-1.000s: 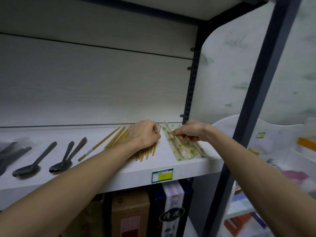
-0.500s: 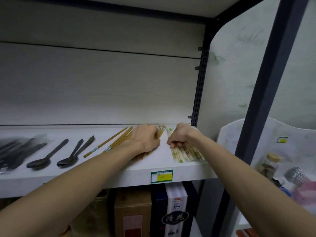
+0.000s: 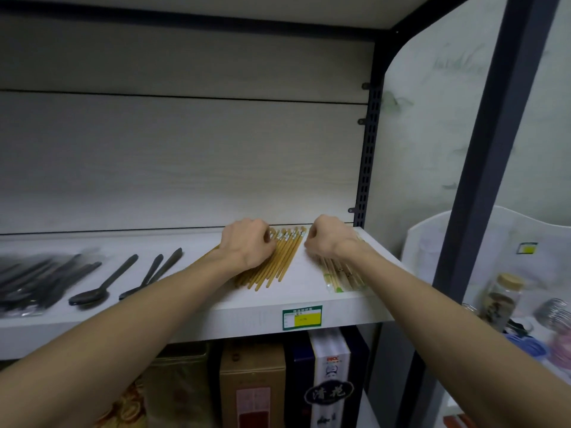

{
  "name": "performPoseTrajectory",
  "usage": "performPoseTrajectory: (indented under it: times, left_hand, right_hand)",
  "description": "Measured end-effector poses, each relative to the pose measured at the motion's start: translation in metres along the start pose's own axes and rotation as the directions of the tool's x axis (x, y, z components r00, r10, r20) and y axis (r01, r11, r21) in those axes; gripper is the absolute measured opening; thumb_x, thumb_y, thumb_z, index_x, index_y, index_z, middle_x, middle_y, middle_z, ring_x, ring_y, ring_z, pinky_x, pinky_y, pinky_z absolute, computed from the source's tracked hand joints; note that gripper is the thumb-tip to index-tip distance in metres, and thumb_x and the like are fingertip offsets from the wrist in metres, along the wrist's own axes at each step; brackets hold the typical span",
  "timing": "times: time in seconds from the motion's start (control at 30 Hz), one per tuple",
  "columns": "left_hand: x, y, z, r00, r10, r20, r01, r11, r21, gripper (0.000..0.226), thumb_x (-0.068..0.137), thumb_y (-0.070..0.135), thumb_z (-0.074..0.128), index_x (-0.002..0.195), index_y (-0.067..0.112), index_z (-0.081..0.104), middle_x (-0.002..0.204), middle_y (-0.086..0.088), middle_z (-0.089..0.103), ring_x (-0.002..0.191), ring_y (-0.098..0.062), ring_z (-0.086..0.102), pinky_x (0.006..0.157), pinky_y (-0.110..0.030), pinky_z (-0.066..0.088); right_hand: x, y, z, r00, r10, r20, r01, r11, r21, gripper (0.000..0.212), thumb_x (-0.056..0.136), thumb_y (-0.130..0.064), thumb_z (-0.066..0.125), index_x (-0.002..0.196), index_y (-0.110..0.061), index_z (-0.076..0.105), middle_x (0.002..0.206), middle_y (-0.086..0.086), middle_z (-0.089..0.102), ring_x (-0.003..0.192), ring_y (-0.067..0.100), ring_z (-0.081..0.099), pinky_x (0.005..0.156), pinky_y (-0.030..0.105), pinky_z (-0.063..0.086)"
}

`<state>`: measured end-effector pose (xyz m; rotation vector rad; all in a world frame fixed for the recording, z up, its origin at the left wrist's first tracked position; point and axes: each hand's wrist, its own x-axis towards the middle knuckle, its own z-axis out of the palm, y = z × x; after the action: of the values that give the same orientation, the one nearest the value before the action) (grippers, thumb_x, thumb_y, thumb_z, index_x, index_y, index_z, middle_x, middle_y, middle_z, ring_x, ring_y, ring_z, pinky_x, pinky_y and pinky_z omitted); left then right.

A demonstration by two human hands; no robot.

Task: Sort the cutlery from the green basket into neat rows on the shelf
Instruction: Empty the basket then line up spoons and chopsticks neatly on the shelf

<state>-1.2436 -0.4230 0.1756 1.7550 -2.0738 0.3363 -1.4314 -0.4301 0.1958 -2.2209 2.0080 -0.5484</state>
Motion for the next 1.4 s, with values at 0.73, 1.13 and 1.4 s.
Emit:
performPoseTrajectory:
  times: [0.73, 1.13, 1.4]
  left_hand:
    - [0.013, -0.051, -0.006, 0.939, -0.108, 0.327, 0.102, 0.994, 0.034, 0.066, 0.077, 0.088, 0.049, 0.099, 0.026, 0.055, 0.1, 0.004, 0.063, 0.093, -0.018, 0.058, 0.074, -0.034, 0.045]
    - [-0.002, -0.053, 0.014, 0.982, -0.063, 0.179, 0.042, 0.992, 0.12, 0.066, 0.094, 0.075, 0.029, 0.125, 0.02, 0.048, 0.122, -0.007, 0.061, 0.108, -0.031, 0.061, 0.087, -0.043, 0.049]
    - [-0.008, -0.047, 0.013, 0.981, -0.081, 0.178, 0.05, 0.984, 0.172, 0.056, 0.1, 0.063, 0.031, 0.134, 0.02, 0.044, 0.124, -0.009, 0.058, 0.105, -0.03, 0.062, 0.084, -0.042, 0.051]
  right_hand:
    - [0.017, -0.043, 0.004, 0.902, 0.151, 0.404, -0.212, 0.971, 0.111, 0.034, 0.088, -0.053, 0.065, 0.082, -0.021, 0.055, 0.067, -0.002, 0.055, 0.051, 0.011, 0.044, 0.051, 0.022, 0.036]
    - [0.025, -0.052, 0.019, 0.874, 0.23, 0.429, -0.366, 0.892, 0.267, 0.041, 0.084, -0.053, 0.069, 0.085, -0.014, 0.059, 0.069, 0.004, 0.062, 0.042, 0.014, 0.051, 0.041, 0.018, 0.044]
    - [0.027, -0.047, 0.019, 0.878, 0.207, 0.432, -0.352, 0.89, 0.288, 0.037, 0.087, -0.051, 0.066, 0.089, -0.014, 0.064, 0.065, 0.003, 0.062, 0.039, 0.013, 0.05, 0.041, 0.017, 0.043]
